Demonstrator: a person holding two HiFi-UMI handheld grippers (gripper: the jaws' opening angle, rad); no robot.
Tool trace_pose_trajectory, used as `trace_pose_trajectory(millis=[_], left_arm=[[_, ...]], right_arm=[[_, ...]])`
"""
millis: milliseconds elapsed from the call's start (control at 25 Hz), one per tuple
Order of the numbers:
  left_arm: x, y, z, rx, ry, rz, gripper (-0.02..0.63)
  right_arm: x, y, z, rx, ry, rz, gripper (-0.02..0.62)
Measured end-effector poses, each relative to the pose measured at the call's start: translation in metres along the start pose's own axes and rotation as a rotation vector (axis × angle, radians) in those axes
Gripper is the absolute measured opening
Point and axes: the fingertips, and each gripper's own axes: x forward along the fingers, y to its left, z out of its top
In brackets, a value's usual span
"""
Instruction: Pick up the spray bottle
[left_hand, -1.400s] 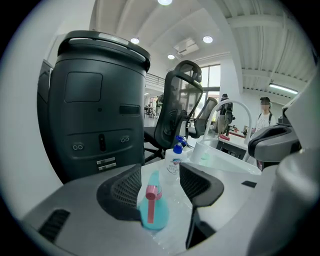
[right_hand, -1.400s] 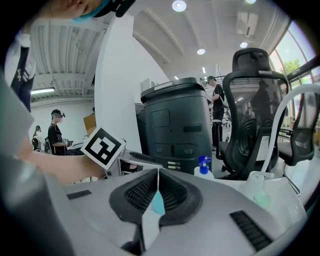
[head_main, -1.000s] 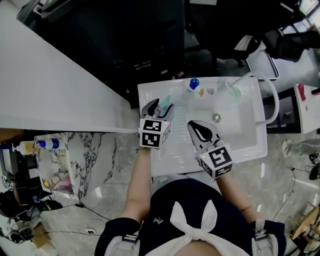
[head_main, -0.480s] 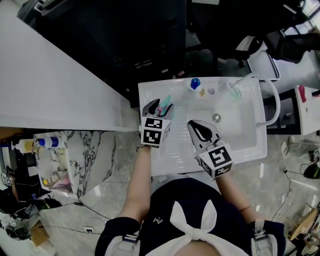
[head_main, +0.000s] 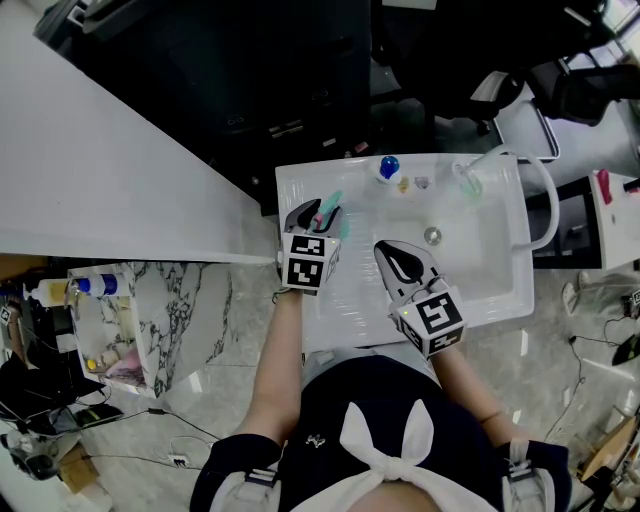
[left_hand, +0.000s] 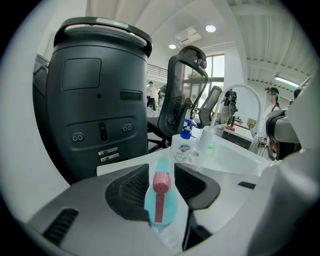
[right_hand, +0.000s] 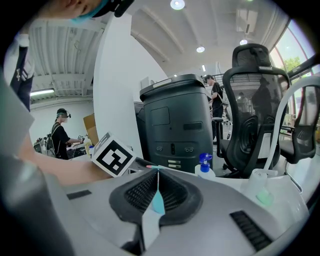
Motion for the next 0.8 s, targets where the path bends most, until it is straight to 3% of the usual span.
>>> trace_pose_trajectory(millis=[400, 800], left_arm=[[0.0008, -0.0009, -0.0047, 0.031, 0.024, 0.014, 0.113], [0.0000, -0.0027, -0.0041, 0.048, 0.032, 0.024, 0.100]], right_arm=[[-0.0018, -0.0003, -0.0006, 0.002, -0.002, -0.002, 0.028], [-0.0042, -0.0014, -0.0033, 0.004, 0.001, -0.007, 0.028]])
